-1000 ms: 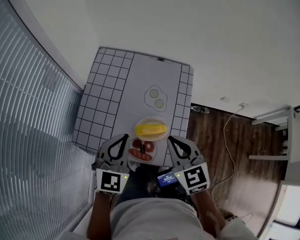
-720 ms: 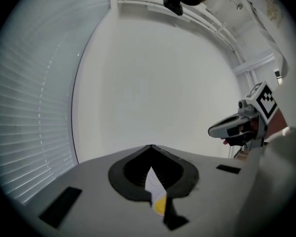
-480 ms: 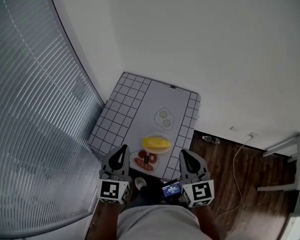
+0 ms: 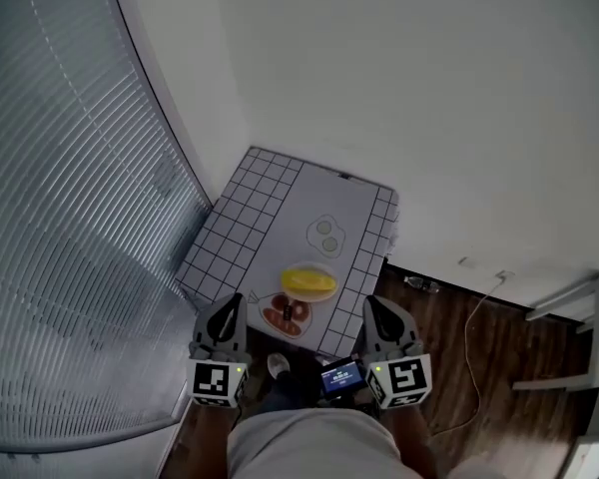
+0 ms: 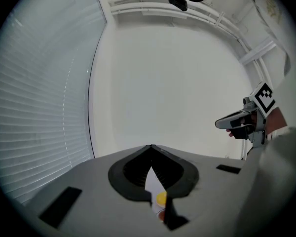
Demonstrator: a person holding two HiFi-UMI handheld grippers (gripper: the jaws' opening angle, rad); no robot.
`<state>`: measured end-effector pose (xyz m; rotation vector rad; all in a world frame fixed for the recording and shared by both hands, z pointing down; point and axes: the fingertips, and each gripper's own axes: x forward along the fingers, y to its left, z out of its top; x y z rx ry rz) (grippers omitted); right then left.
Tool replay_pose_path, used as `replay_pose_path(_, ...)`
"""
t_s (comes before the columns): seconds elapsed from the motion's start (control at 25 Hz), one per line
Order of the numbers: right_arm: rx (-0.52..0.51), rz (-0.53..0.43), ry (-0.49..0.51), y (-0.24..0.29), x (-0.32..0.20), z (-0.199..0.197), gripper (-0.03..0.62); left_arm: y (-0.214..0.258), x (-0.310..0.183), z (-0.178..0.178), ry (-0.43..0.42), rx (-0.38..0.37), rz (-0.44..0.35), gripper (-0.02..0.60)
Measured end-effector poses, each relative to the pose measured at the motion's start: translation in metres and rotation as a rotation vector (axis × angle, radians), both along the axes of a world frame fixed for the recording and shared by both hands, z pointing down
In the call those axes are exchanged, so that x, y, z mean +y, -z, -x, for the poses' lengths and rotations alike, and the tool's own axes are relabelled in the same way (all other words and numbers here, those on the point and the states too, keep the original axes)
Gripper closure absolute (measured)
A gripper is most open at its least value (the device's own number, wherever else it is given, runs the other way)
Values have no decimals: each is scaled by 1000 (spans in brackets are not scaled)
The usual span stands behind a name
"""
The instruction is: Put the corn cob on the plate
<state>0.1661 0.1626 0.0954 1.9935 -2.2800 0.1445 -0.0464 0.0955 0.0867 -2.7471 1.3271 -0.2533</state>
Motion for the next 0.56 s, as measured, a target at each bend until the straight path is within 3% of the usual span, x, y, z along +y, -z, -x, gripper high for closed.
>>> replay_pose_path(0.56, -40, -3, -13, -9, 1, -14, 588, -3, 3, 3, 28, 11, -11, 574)
